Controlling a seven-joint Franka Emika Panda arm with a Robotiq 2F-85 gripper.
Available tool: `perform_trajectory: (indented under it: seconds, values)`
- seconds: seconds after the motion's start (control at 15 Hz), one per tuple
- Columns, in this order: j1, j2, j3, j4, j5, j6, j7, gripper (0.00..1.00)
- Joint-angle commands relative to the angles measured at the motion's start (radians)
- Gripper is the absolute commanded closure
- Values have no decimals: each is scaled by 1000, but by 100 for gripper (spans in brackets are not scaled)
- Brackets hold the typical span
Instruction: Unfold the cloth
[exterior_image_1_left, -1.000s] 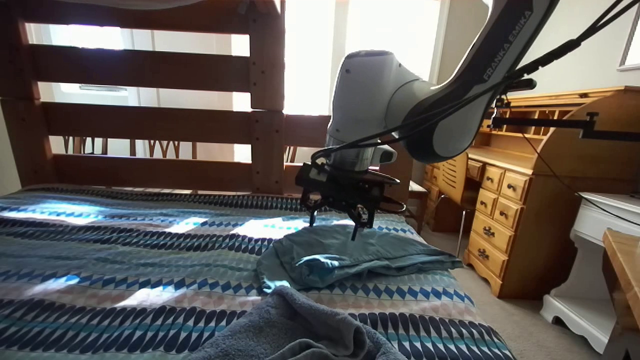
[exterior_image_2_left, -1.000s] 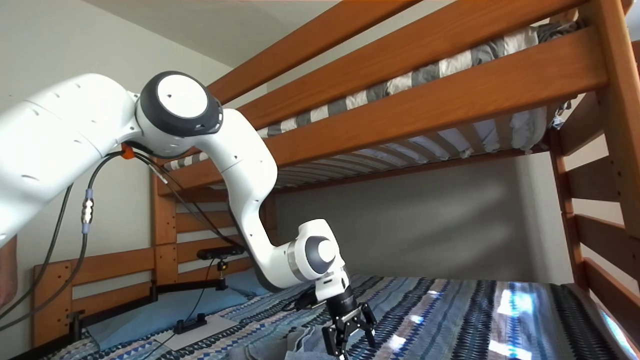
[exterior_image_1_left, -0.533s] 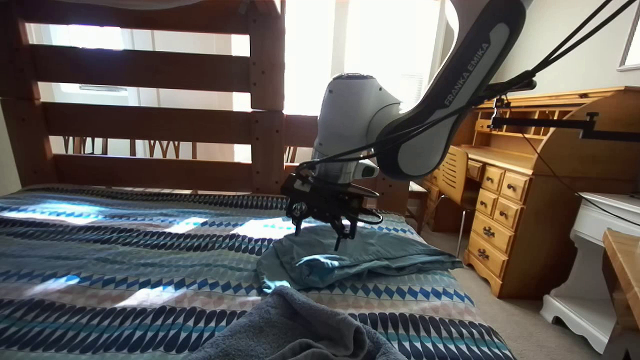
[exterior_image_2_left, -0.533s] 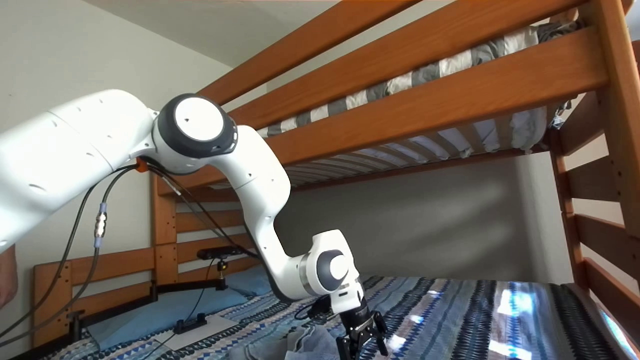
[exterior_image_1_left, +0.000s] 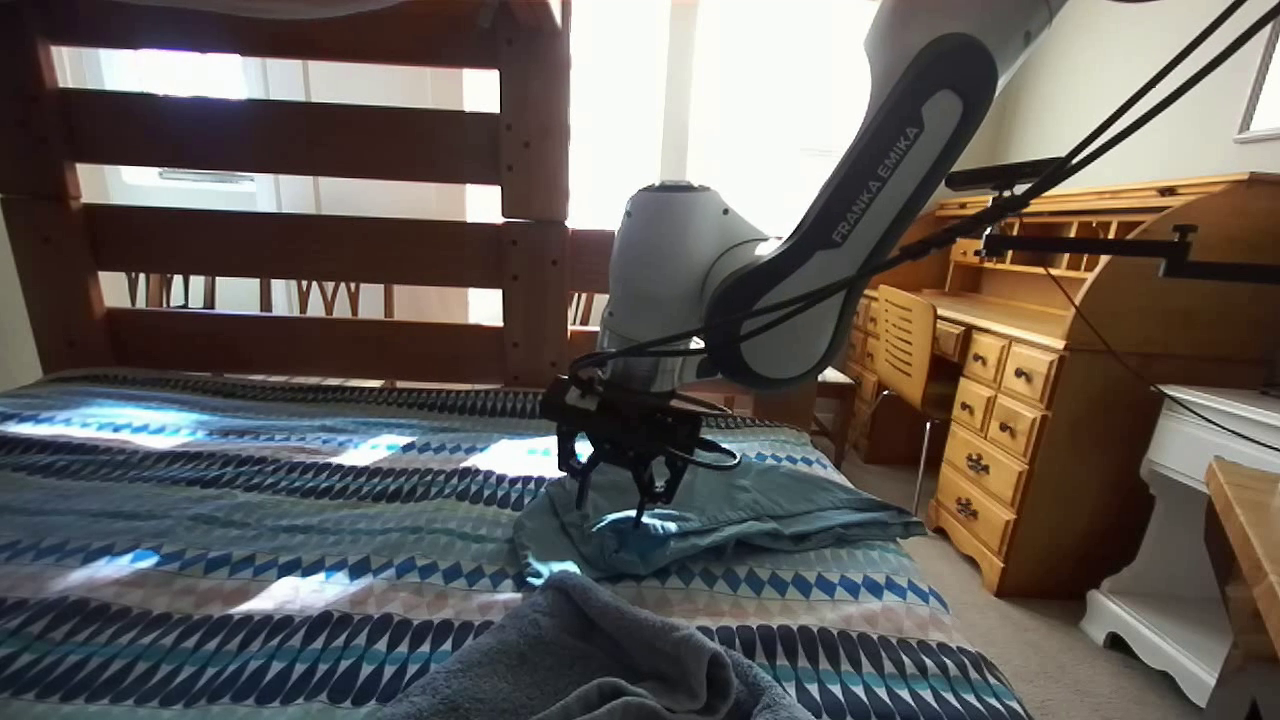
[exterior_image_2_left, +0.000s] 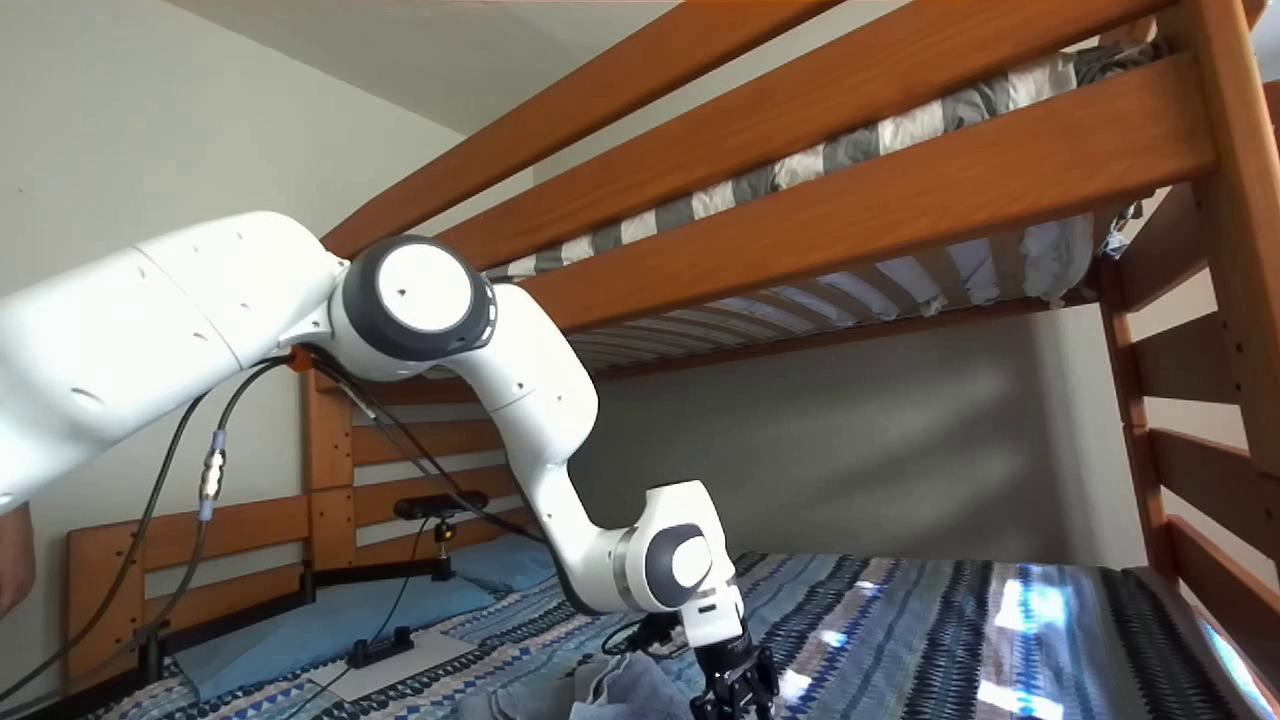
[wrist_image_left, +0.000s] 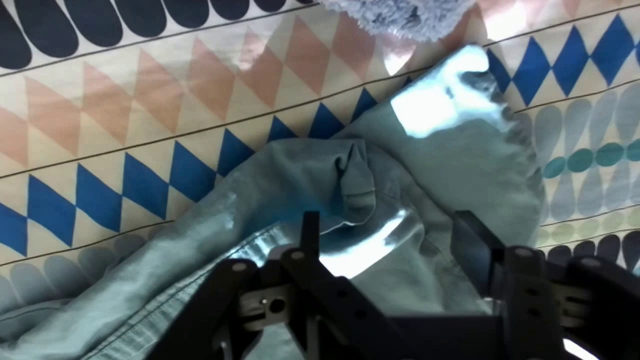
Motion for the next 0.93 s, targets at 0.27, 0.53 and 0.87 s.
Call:
perform_trajectory:
  seconds: [0.27,0.53,0.87]
  values:
    - [15,85,-24,118,71,-86,-58,37]
    - [12,96,-19,148,77,-149,-53,37]
    - [5,127,-10,194,73,-207,-58,38]
